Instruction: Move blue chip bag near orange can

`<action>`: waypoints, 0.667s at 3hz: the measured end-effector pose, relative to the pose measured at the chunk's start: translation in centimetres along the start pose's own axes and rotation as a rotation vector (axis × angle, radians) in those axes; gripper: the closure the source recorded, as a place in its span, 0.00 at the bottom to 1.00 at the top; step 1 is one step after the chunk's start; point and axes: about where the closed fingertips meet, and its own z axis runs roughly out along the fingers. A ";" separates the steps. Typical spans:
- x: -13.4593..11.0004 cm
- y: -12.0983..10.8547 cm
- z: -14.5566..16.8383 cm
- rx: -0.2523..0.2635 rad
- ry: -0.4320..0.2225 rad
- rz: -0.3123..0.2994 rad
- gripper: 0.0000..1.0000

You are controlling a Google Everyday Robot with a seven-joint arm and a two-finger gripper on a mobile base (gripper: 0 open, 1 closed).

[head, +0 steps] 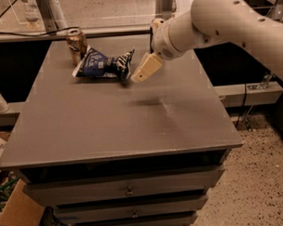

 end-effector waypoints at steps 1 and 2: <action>1.5 -0.1 -5.1 0.037 0.010 0.041 0.00; 4.5 0.2 -10.3 0.067 0.040 0.061 0.00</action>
Offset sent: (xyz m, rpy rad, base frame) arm -0.0856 -0.1533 0.0338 -0.0142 0.0052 -0.1439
